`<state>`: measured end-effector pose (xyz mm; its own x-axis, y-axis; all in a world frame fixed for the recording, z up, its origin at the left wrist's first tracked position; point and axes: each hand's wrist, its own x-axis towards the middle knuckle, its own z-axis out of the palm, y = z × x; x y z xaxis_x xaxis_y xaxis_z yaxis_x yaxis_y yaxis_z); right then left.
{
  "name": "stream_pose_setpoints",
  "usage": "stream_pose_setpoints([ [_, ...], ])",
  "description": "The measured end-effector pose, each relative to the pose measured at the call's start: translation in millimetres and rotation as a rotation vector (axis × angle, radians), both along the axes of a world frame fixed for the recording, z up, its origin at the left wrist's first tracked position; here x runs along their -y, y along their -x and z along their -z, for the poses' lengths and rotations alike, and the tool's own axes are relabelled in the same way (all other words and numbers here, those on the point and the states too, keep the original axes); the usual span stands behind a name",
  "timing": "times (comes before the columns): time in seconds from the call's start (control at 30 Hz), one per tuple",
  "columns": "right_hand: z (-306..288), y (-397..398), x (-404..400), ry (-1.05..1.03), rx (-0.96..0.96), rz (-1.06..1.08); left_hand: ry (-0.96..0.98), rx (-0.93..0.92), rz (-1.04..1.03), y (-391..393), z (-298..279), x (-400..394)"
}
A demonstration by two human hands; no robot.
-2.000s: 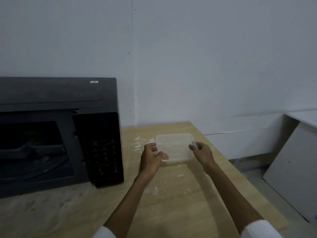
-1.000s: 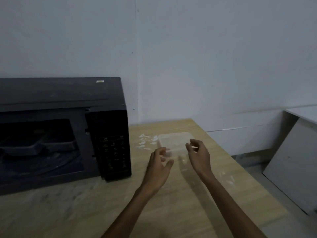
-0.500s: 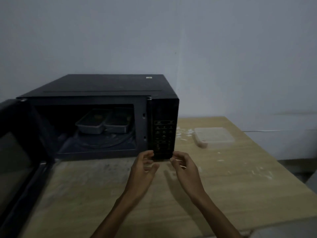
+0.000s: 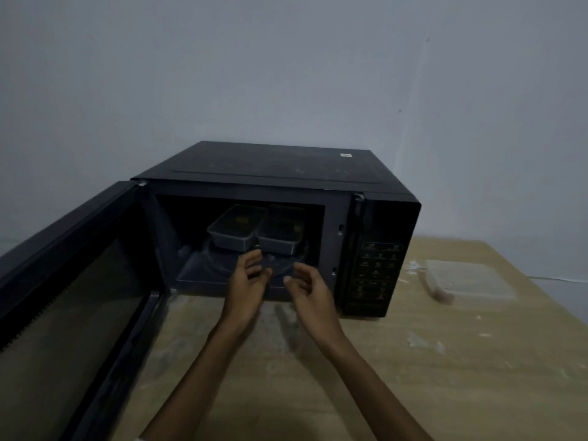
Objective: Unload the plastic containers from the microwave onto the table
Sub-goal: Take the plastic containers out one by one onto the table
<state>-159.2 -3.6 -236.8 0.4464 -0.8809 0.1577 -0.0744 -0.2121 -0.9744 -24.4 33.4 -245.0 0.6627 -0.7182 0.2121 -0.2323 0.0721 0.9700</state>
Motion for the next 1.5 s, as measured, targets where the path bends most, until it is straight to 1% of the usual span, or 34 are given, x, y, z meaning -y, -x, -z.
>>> stream_pose_setpoints([
  [0.23,-6.7,-51.1,37.7,0.063,-0.047,0.098,-0.013,0.095,0.008,-24.4,10.7,33.4],
  [0.43,-8.4,-71.8,63.1,0.105,-0.113,0.184,-0.06,0.132,-0.014,-41.4,16.5,55.9],
  [0.63,-8.4,-83.5,81.2,0.048,-0.136,0.199,-0.075,0.162,-0.012,-48.3,19.3,69.2],
  [0.73,-7.9,-87.2,89.1,-0.026,-0.166,0.178,-0.08,0.166,0.003,-50.1,17.9,74.0],
  [0.8,-5.6,-88.2,91.9,-0.058,-0.184,0.164,-0.084,0.16,0.013,-50.0,15.9,75.3],
  [1.0,-1.8,-85.8,83.1,-0.002,-0.138,0.166,-0.057,0.183,-0.014,-41.0,13.3,66.2],
  [1.17,2.0,-75.4,65.2,0.032,-0.154,0.21,0.001,0.209,-0.057,-29.6,12.3,47.0],
  [1.3,-1.1,-61.7,45.1,0.055,-0.09,0.212,0.048,0.173,-0.073,-24.9,12.3,30.8],
  [1.4,-3.0,-49.5,31.0,0.028,-0.042,0.22,0.117,0.014,-0.088,-17.9,9.9,16.3],
  [1.5,-6.9,-32.8,15.7,0.017,0.007,0.203,0.173,-0.089,-0.116,-13.7,9.1,1.8],
])
